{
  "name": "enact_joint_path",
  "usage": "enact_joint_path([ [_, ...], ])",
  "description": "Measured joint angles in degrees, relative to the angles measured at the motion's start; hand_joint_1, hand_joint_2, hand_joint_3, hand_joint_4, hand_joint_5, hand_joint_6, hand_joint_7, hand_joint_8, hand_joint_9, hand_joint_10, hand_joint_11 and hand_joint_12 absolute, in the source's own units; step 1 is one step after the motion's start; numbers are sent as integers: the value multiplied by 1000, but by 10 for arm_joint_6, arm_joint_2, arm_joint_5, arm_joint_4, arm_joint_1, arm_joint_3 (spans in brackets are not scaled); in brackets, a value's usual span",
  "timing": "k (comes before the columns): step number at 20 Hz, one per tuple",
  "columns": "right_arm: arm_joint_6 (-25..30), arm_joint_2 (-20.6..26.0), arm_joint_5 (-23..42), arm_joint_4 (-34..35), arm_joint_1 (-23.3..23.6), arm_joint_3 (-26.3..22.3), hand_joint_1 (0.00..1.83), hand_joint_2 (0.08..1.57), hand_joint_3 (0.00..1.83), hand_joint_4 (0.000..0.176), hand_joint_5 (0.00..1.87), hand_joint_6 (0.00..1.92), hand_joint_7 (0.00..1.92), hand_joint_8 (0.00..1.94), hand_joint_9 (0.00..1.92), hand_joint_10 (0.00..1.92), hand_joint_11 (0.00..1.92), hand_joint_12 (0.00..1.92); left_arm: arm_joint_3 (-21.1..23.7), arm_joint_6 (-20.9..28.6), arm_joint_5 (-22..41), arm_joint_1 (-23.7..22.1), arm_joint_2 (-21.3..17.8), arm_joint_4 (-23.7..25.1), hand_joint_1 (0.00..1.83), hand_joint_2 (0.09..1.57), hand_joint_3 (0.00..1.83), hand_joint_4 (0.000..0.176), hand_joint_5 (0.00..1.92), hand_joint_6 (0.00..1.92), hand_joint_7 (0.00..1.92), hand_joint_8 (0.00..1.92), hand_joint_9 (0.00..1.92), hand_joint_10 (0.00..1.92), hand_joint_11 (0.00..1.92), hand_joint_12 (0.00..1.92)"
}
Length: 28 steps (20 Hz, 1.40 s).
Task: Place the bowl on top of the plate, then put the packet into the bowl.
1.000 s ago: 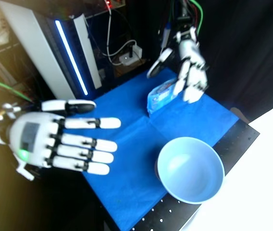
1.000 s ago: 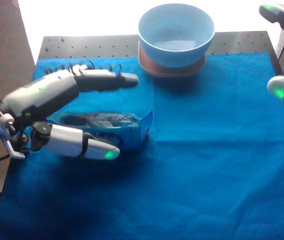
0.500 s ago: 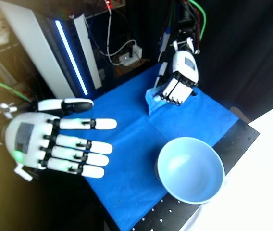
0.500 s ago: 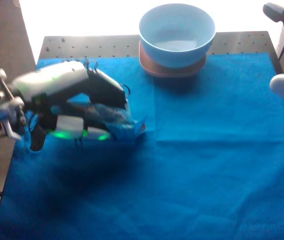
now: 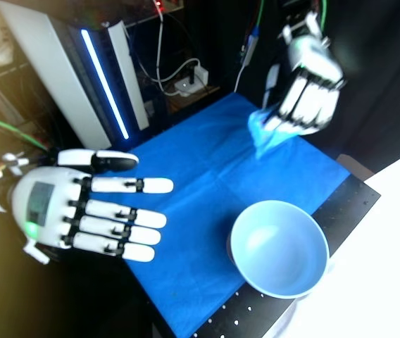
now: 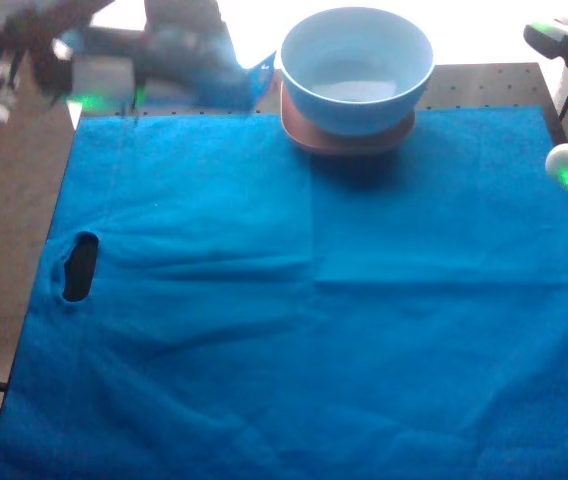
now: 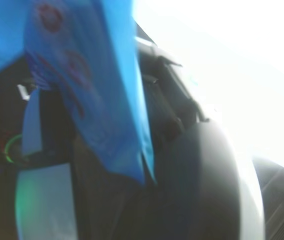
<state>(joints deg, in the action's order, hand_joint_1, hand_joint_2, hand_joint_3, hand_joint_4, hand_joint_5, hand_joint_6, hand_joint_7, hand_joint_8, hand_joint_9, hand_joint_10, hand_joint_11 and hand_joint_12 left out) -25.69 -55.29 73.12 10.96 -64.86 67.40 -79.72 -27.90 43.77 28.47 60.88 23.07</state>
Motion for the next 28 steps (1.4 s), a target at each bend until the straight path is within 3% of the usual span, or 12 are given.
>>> enact_joint_path([
  [4, 0, -11, -1, -3, -1, 6, 256, 1303, 8, 157, 69, 0, 0, 0, 0, 0, 0, 0, -57, -4, -69, -79, 72, 38, 1397, 1039, 1, 0, 1000, 868, 1258, 381, 1108, 985, 1075, 1049],
  [7, 0, -20, -2, 6, -1, 14, 282, 1345, 19, 153, 41, 0, 0, 0, 0, 0, 0, 0, -98, -15, -109, -90, 118, 34, 1397, 1038, 1, 0, 1022, 830, 1202, 489, 1126, 960, 1035, 1062],
  [10, 0, -30, -1, 3, -1, 20, 243, 1357, 11, 123, 17, 0, 0, 0, 0, 0, 8, 10, -141, -21, -142, -94, 164, 6, 1256, 1059, 0, 0, 1021, 876, 1196, 675, 1242, 414, 1016, 1024],
  [11, 0, -33, -2, 3, -1, 21, 252, 1360, 9, 117, 18, 1, 0, 0, 0, 0, 1, 1, -155, -21, -151, -97, 182, 0, 1368, 1052, 0, 0, 1002, 832, 1140, 662, 1149, 853, 1008, 1011],
  [13, 0, -36, -1, 5, -1, 23, 302, 1365, 6, 131, 13, 0, 0, 0, 0, 0, 0, 0, -171, -21, -156, -98, 201, -1, 1264, 1058, 0, 0, 1060, 759, 1155, 799, 1204, 533, 973, 1038],
  [15, 1, -40, -1, 6, -1, 29, 294, 1380, 7, 126, 7, 2, 0, 0, 0, 0, 0, 0, -199, -21, -175, -103, 235, -2, 1365, 1073, 0, 0, 1022, 780, 1053, 857, 1040, 1012, 886, 1068],
  [20, 3, -51, -1, 5, -1, 42, 272, 1367, 0, 112, 13, 2, 0, 0, 0, 0, 6, 3, -238, -21, -207, -119, 280, -3, 1263, 1061, 2, 0, 1121, 601, 1092, 957, 1170, 460, 905, 1054],
  [21, 4, -54, -1, 6, -1, 44, 267, 1365, 0, 114, 13, 1, 0, 0, 0, 0, 0, 0, -243, -21, -212, -123, 285, -2, 1367, 1051, 12, 0, 1073, 694, 1098, 804, 1067, 911, 831, 971],
  [24, 16, -63, -1, 4, -1, 50, 203, 1369, 2, 96, 20, 3, 19, 7, 0, 0, 1, 0, -254, -21, -222, -128, 301, 10, 1249, 1080, 1, 0, 1034, 760, 1083, 953, 1109, 432, 781, 1154],
  [25, 17, -64, -1, 4, -1, 50, 223, 1377, 3, 94, 27, 4, 33, 8, 0, 0, 5, 2, -256, -21, -226, -128, 303, 13, 1153, 1089, 7, 0, 1018, 885, 934, 523, 1036, 381, 725, 1154],
  [26, 17, -65, -2, 5, -1, 50, 243, 1380, 2, 94, 28, 3, 42, 7, 0, 0, 5, 3, -261, -21, -235, -128, 307, 14, 1027, 1031, 0, 0, 869, 356, 895, 237, 967, 309, 673, 1105],
  [28, 19, -66, -1, 6, -1, 50, 202, 1352, 0, 104, 21, 0, 31, 0, 0, 0, 24, 11, -269, -21, -246, -128, 313, 14, 890, 972, 0, 31, 661, 4, 712, 4, 770, 122, 439, 994],
])
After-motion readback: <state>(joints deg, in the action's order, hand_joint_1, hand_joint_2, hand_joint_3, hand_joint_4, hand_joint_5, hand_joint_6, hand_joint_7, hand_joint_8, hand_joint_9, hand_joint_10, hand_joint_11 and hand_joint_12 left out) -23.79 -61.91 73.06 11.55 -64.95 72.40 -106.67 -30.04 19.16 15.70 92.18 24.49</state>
